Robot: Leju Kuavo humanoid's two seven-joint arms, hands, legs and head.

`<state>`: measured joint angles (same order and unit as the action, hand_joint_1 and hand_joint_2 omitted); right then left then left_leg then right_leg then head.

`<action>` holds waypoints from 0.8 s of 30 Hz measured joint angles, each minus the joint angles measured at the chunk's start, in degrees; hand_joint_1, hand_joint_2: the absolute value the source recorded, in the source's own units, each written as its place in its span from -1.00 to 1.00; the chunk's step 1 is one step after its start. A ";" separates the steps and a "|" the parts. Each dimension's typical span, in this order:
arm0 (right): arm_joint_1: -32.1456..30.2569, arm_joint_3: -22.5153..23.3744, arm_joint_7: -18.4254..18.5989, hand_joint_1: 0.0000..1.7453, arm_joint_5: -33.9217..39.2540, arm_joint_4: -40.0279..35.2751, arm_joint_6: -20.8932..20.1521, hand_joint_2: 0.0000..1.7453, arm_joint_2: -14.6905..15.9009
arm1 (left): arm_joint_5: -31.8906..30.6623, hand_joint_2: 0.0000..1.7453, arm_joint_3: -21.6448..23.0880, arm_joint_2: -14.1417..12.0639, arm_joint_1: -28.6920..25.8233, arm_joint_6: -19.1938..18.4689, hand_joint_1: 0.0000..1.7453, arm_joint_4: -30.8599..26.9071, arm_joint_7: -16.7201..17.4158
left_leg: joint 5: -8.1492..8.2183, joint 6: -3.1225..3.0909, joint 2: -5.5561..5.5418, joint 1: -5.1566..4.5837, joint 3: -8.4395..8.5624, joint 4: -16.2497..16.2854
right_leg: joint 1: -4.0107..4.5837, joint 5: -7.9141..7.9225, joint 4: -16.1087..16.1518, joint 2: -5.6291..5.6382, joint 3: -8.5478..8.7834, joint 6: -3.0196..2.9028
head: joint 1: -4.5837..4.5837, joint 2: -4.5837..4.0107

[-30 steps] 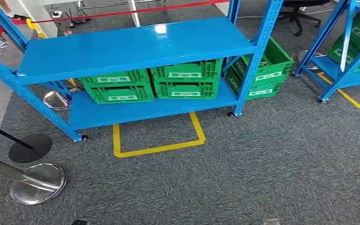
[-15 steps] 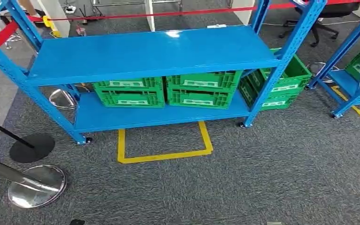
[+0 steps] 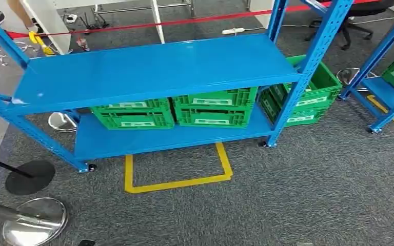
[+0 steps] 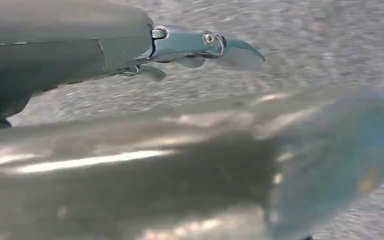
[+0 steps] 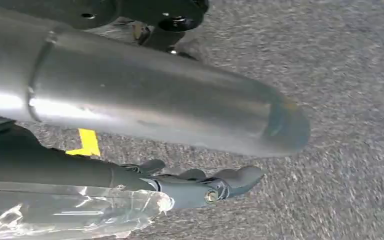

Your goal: Take the parts from the cabinet and place them on the table.

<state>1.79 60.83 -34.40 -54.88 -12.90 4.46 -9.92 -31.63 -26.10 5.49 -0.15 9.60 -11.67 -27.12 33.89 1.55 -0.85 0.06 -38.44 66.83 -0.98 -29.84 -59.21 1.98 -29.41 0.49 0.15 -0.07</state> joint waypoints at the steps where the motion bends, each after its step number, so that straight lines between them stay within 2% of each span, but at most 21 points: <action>1: 0.06 0.00 0.02 -1.00 -0.02 0.00 0.04 -1.00 0.02 | 0.00 -1.00 -0.11 0.00 -0.17 0.00 -1.00 0.00 0.00 | -5.18 -0.15 -0.55 0.04 0.37 -3.79 | -0.05 -0.71 0.08 0.48 0.79 0.25 | -0.02 0.00; 2: 0.08 0.04 0.09 -1.00 -0.02 0.00 0.09 -1.00 0.02 | 0.00 -1.00 -0.29 0.02 -0.43 0.00 -1.00 0.18 0.00 | -10.19 -0.31 -1.57 0.09 -0.09 -7.29 | 0.04 -1.42 -0.05 0.97 1.23 0.61 | -0.13 -0.02; 4: 0.25 0.06 0.15 -1.00 -0.04 -0.02 0.28 -1.00 0.00 | 0.00 -1.00 -0.48 -0.07 -0.70 0.13 -1.00 0.20 0.02 | -9.77 -0.70 -1.51 -0.30 0.67 -8.62 | -0.02 -2.80 1.34 2.30 1.75 1.37 | -0.17 0.00; 5: 0.07 0.07 0.11 -1.00 -0.09 -0.02 0.35 -1.00 0.00 | 0.00 -1.00 -0.50 -0.07 -0.56 0.20 -1.00 0.20 0.00 | -9.82 -1.20 -1.40 -0.26 1.39 -9.61 | 0.00 -1.65 0.40 2.54 3.19 1.94 | -0.57 0.00; 6: -0.12 0.09 0.11 -1.00 -0.09 -0.04 0.42 -1.00 0.00 | 0.00 -1.00 -0.50 0.09 -0.32 0.20 -1.00 0.20 0.00 | -10.14 -1.55 -0.89 -0.22 2.60 -9.86 | 0.13 -1.68 1.10 2.48 3.84 2.27 | -0.04 -0.02; 7: -0.05 0.07 0.13 -1.00 -0.11 -0.04 0.41 -1.00 0.00 | 0.00 -1.00 -0.50 0.17 -0.16 0.17 -1.00 0.20 0.00 | -10.34 -2.09 -0.52 -0.05 3.82 -10.10 | 0.14 -2.05 0.09 1.44 3.67 2.48 | -0.02 0.04; 8: 0.22 0.07 0.09 -1.00 -0.11 -0.05 0.46 -1.00 0.00 | 0.00 -1.00 -0.57 0.09 -0.17 0.20 -1.00 0.20 0.00 | -9.90 -2.57 -0.06 -0.09 4.73 -10.06 | 0.33 -2.00 -3.21 -0.32 2.25 2.57 | 0.30 -0.05; 9: 0.48 0.07 0.09 -1.00 -0.11 -0.04 0.46 -1.00 -0.02 | 0.00 -1.00 -0.63 0.04 -0.08 0.20 -1.00 0.20 0.00 | -9.35 -3.09 0.40 -0.20 5.37 -10.07 | 0.39 -2.32 -8.24 -1.08 -0.85 2.55 | 0.44 0.00; 11: 0.51 0.02 0.11 -1.00 -0.13 -0.04 0.44 -1.00 -0.04 | 0.00 -1.00 -0.77 0.07 -0.03 0.20 -1.00 0.20 0.00 | -7.95 -3.38 0.84 -0.39 6.64 -10.09 | 0.44 -6.84 -15.76 -1.43 -6.81 2.64 | 0.26 0.00; 12: 0.31 0.04 0.11 -1.00 -0.13 -0.04 0.44 -1.00 -0.02 | 0.00 -1.00 -0.81 0.07 -0.04 0.20 -1.00 0.20 0.00 | -7.11 -3.41 0.83 -0.43 7.58 -10.09 | 0.46 -10.04 -17.01 -1.43 -8.79 2.57 | 0.28 0.00; 13: 0.09 0.04 0.11 -1.00 -0.11 -0.04 0.46 -1.00 -0.02 | -0.02 -1.00 -0.85 0.09 -0.07 0.20 -1.00 0.20 0.00 | -6.19 -3.43 0.81 -0.44 8.75 -10.09 | 0.51 -11.85 -16.23 -1.44 -9.95 2.58 | 0.46 0.00; 14: -0.07 0.07 0.11 -1.00 -0.02 -0.04 0.44 -1.00 -0.02 | -0.02 -1.00 -0.88 0.13 -0.14 0.20 -1.00 0.20 0.00 | -5.32 -3.43 0.80 -0.50 9.96 -10.10 | 0.60 -11.72 -14.21 -1.45 -10.31 2.52 | 0.52 0.00; 15: -0.12 0.09 0.11 -1.00 -0.04 -0.04 0.44 -1.00 -0.02 | -0.04 -1.00 -0.90 0.15 -0.16 0.22 -1.00 0.20 0.00 | -4.40 -3.43 0.80 -0.58 11.20 -10.11 | 0.75 -9.56 -11.05 -1.48 -10.27 2.22 | 0.70 0.00; 16: -0.15 0.09 0.11 -1.00 -0.07 -0.04 0.46 -1.00 -0.02 | -0.13 -1.00 -0.92 0.22 -0.17 0.28 -1.00 0.20 0.00 | -3.43 -3.39 0.84 -0.72 12.41 -10.16 | 1.05 -4.41 -7.09 -1.68 -10.17 1.54 | 0.85 0.00; 17: -0.38 0.18 0.11 -1.00 -0.13 -0.04 0.57 -1.00 0.13 | -0.17 -1.00 -0.94 0.37 -0.30 0.31 -1.00 0.26 0.00 | -2.56 -3.31 0.85 -0.78 13.02 -10.22 | 1.56 3.43 -3.37 -2.24 -10.36 0.72 | 0.96 0.00; 18: -0.46 0.22 0.15 -1.00 -0.26 -0.05 0.80 -1.00 0.24 | -0.20 -1.00 -0.96 0.35 -0.16 0.33 -1.00 0.28 0.00 | -1.49 -3.09 0.59 -1.18 13.91 -9.90 | 1.77 5.15 -1.98 -1.84 -10.66 0.72 | 0.94 0.00; 19: -0.45 0.22 0.17 -1.00 -0.42 -0.07 0.87 -1.00 0.24 | -0.24 -1.00 -0.96 0.46 0.06 0.33 -1.00 0.26 0.00 | -0.38 -2.78 0.68 -1.36 14.51 -10.58 | 1.74 5.06 -2.12 -1.72 -9.33 0.60 | 0.64 0.00; 20: -0.43 0.24 0.15 -1.00 -0.52 -0.07 0.98 -1.00 0.24 | -0.37 -1.00 -0.96 0.48 0.06 0.33 -1.00 0.26 -0.02 | -0.89 -2.55 0.66 -1.39 15.78 -10.08 | 1.58 5.86 -1.43 -1.50 -8.82 0.30 | 0.48 0.00; 22: 0.00 0.22 0.09 -1.00 -0.63 -0.07 0.96 -1.00 -0.05 | -0.37 -1.00 -0.98 0.13 0.22 0.39 -1.00 0.26 -0.02 | -2.24 -1.93 0.65 -1.53 14.87 -7.39 | 0.93 6.36 -0.90 -1.68 -7.00 -0.03 | 0.52 0.02; 23: 0.18 0.22 0.11 -1.00 -0.74 -0.09 0.87 -1.00 0.04 | -0.44 -1.00 -0.98 0.28 0.31 0.44 -1.00 0.26 -0.02 | -3.20 -1.53 0.68 -1.56 13.29 -4.02 | 0.82 6.06 -0.52 -1.80 -6.18 -0.23 | 0.15 0.00; 24: 0.23 0.22 0.11 -1.00 -0.96 -0.09 0.85 -1.00 0.07 | -0.48 -1.00 -0.98 0.35 0.52 0.50 -1.00 0.26 -0.09 | -2.77 -1.10 0.69 -1.23 10.77 -0.29 | 0.66 5.58 -0.11 -1.90 -5.55 -0.39 | -0.24 0.00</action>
<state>2.02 61.05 -34.29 -55.84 -12.98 5.31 -9.86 -32.11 -27.08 5.84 0.37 10.10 -11.41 -27.21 31.12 0.45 -0.17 -1.17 -27.67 66.54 -0.32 -24.26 -59.32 0.08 -34.97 0.10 -0.09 -0.07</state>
